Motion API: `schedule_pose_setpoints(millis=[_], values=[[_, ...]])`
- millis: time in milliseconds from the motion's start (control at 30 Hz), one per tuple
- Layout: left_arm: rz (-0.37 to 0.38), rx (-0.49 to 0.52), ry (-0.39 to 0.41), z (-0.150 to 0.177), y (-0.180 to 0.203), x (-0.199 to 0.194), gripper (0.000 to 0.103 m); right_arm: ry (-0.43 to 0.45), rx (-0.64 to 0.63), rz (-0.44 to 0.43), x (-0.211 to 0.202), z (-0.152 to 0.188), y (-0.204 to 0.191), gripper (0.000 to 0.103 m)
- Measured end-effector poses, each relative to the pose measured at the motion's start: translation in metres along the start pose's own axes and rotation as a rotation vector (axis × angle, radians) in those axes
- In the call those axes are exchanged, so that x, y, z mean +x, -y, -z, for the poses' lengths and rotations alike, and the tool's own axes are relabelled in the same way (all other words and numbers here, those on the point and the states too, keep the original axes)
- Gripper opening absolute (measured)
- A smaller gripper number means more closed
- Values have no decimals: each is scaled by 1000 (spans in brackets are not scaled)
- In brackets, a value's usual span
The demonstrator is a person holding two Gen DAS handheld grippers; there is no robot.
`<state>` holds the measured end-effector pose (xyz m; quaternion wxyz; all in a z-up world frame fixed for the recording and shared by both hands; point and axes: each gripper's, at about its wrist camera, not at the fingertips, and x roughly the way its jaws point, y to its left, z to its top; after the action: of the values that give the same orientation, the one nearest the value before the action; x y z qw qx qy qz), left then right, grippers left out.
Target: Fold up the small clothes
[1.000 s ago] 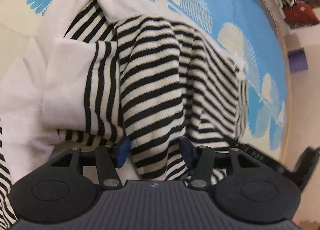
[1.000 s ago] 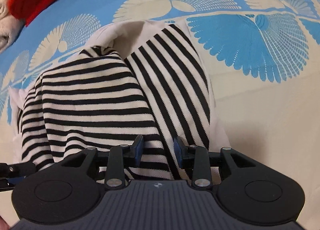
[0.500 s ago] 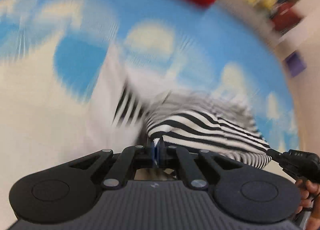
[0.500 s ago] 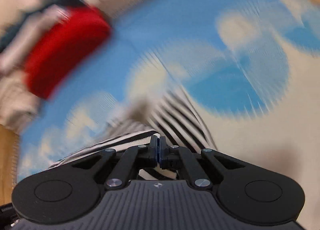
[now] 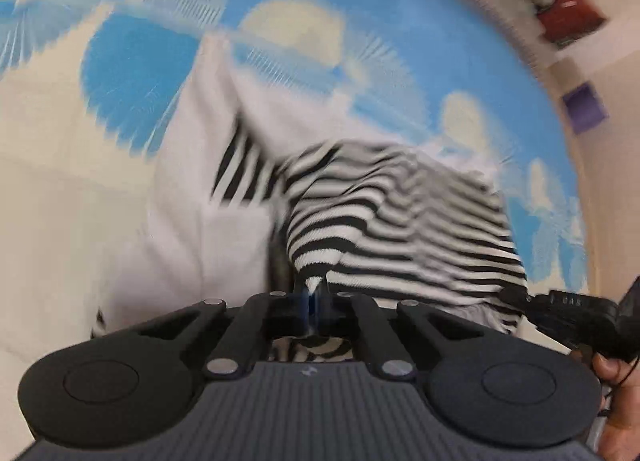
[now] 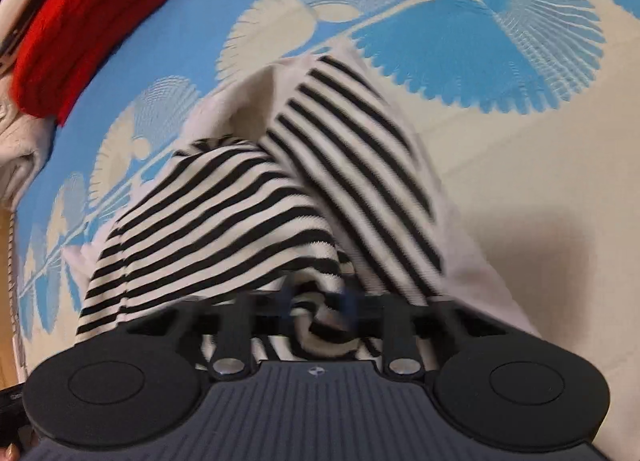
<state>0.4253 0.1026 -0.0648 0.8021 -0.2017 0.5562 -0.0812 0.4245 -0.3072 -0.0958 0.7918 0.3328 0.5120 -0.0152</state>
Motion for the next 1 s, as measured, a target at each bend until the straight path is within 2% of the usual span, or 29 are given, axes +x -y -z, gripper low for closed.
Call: schedule_pose_setpoints(millis=[67,100,167,200,267,300,333,367,400,433,467,500,533,600,667,700,733,800,833,900,933,1000], values=[[135,64,104,-3,9,-28,2,98,-43,-161,-24,-3,-16,2],[185,86,134,-4,11,-40,2,139,-71,-215,-34,-3,-22,2],[167,120,142,-4,9,-47,2,182,-105,-260,-46,-4,-29,2],[120,123,104,-4,5,-40,2,163,-105,-225,-43,-4,-28,2],[-11,106,-18,2,-7,-12,2,56,-91,-29,-19,-2,-18,3],[-82,122,-72,7,-9,4,4,-5,-64,77,-3,0,-7,7],[-137,146,-102,10,-8,15,15,-50,-6,152,9,2,7,10],[-172,163,-110,12,-7,20,18,-75,83,163,14,5,22,22],[-173,165,-84,11,-5,16,19,-68,137,149,11,4,28,25],[-140,162,-47,7,-2,7,24,-38,126,135,3,1,24,26],[-87,165,7,3,2,-5,34,14,79,124,-7,-1,15,27],[-48,175,64,1,6,-17,37,93,15,107,-20,-3,3,27],[-25,199,121,1,11,-26,38,183,-56,87,-34,-4,-10,27],[-5,262,169,3,21,-33,38,262,-156,41,-46,-2,-28,29],[22,303,133,8,25,-23,37,212,-216,-31,-39,1,-40,37],[11,323,92,10,23,-12,37,142,-232,-61,-29,5,-42,41],[-34,341,32,14,24,2,36,77,-233,-58,-16,7,-41,41],[-185,363,-92,23,13,41,30,-62,-219,47,16,16,-32,41],[-226,371,-126,27,7,52,16,-103,-204,98,30,19,-23,40],[-229,378,-116,27,6,49,15,-115,-159,105,40,21,-12,31],[-215,369,-103,23,9,40,16,-114,-152,108,37,19,-14,31],[-147,366,-28,20,17,14,20,-73,-187,87,21,16,-27,34]])
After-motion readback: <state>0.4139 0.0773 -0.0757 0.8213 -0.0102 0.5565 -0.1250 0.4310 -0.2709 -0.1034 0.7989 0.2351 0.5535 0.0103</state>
